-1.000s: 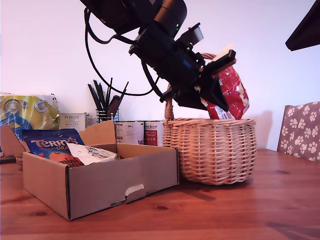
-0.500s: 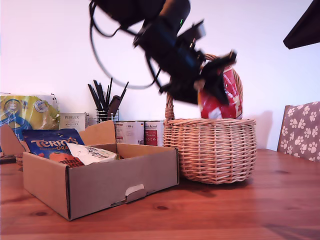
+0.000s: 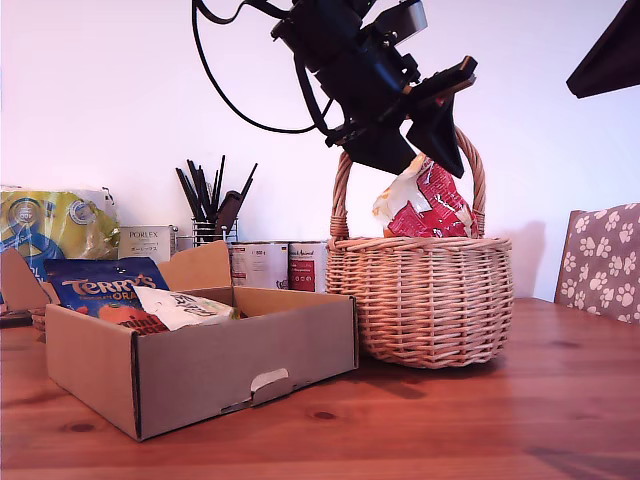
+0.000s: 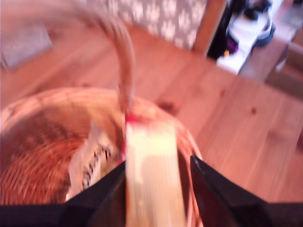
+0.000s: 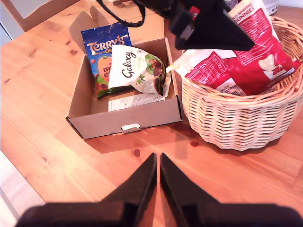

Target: Move the bags of Easter eggs from the cardboard box on the left into the woven basket on the right side.

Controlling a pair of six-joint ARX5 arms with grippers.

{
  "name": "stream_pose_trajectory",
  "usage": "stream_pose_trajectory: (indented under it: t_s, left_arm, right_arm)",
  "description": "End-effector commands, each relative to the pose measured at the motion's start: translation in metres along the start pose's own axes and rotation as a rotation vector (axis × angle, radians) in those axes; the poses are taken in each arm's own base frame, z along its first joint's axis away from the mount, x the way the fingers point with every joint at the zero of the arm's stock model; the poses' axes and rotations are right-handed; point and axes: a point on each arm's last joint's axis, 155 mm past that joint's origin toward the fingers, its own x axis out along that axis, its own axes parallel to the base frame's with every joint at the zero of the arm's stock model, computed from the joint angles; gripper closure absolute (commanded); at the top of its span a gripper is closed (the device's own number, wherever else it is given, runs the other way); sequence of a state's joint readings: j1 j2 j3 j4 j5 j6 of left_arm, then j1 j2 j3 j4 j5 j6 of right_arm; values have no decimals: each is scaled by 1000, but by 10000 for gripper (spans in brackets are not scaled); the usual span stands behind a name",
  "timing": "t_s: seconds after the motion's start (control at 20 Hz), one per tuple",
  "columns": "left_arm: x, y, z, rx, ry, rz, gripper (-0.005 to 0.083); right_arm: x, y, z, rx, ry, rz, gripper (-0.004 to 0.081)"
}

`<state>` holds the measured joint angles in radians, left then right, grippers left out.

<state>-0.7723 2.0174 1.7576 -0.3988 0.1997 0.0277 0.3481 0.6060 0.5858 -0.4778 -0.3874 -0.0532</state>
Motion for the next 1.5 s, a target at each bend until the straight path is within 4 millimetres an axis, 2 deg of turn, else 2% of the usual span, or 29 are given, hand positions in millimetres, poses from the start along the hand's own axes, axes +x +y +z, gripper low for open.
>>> stream_pose_trajectory:
  t_s: [0.0,0.15,0.25,0.3,0.5,0.65,0.75,0.85,1.0,1.1,1.3,1.45]
  left_arm:
    - [10,-1,-18,2,47,1,446]
    - [9,14,-24,11,75,83,626]
    - [9,17,-18,57,52,100,773]
    - [9,18,-12,64,28,105,794]
    - [5,39,7,148,-32,241,794]
    - [4,42,16,171,-63,265,794]
    - [6,33,19,175,-76,231,794]
    - [9,19,6,175,-33,152,794]
    - [11,2,-24,158,78,47,794]
    - [7,-8,-34,154,120,9,794]
    - [-36,-22,-39,130,185,-62,794]
    - [-61,-14,-49,118,206,-72,794]
  right_arm:
    - [-2,1,7,-7,-20,4,783]
    - [-2,1,7,-8,-21,5,782]
    - [-2,1,7,-7,-21,5,783]
    - [-2,1,7,-8,-21,4,783]
    - [-2,1,8,-8,-21,4,783]
    - [-2,1,8,-8,-21,4,783]
    - [-2,1,8,-8,-21,4,783]
    - [-2,1,7,-8,-21,4,783]
    - [-2,1,8,-8,-21,4,783]
    - [-2,1,8,-8,-21,4,783]
    - [-2,1,8,-8,-22,4,783]
    - [-2,1,8,-9,-24,2,783]
